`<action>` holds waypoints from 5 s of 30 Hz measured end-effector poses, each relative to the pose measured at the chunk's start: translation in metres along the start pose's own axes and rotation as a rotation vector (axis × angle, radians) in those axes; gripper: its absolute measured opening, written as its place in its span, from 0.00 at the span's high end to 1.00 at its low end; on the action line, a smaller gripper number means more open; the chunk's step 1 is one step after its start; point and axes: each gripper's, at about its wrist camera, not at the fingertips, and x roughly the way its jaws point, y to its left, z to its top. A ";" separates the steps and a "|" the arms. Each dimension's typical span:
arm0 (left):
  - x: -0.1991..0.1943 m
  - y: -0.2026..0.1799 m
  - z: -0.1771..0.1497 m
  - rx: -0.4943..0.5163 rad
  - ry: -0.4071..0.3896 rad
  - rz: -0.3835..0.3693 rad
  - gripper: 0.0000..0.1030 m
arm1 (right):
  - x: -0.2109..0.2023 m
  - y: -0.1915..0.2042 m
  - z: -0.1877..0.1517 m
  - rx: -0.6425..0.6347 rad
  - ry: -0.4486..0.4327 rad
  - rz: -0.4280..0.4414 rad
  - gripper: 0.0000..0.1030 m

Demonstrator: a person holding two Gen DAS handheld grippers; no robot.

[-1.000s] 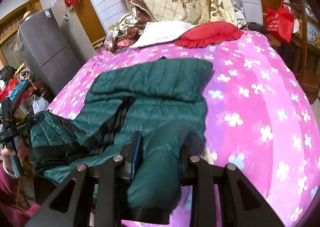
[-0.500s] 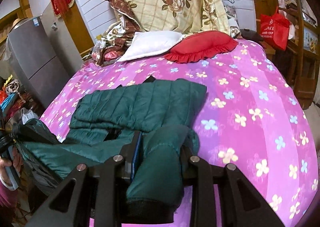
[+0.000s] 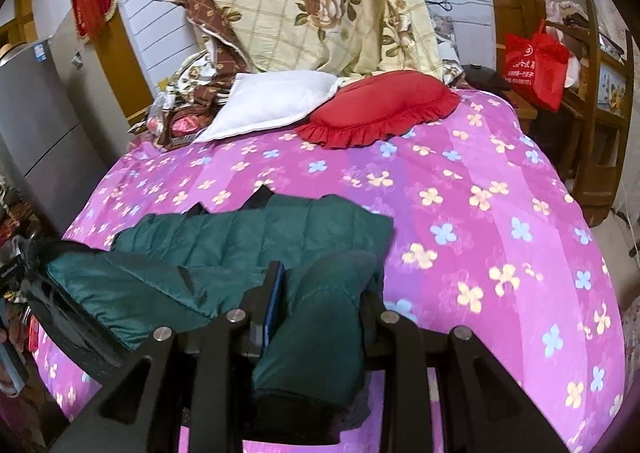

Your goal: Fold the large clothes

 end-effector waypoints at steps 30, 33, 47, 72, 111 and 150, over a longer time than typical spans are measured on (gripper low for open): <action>0.145 -0.005 -0.001 -0.103 0.123 0.131 1.00 | 0.162 -0.021 0.038 0.164 0.112 -0.036 0.58; 0.147 -0.003 -0.001 -0.125 0.127 0.110 1.00 | 0.146 -0.024 0.041 0.198 0.073 0.007 0.44; 0.092 0.043 0.014 -0.322 0.013 -0.067 0.54 | 0.083 0.030 0.030 0.017 -0.039 0.036 0.25; 0.119 -0.007 0.004 -0.152 0.071 -0.001 0.54 | 0.179 0.158 0.028 -0.292 0.082 0.033 0.19; 0.196 -0.014 0.001 -0.064 0.208 0.131 0.44 | 0.214 0.036 0.046 -0.033 0.174 -0.074 0.10; 0.111 -0.014 -0.027 -0.090 0.127 -0.007 0.39 | 0.145 0.017 -0.032 -0.017 0.167 -0.063 0.00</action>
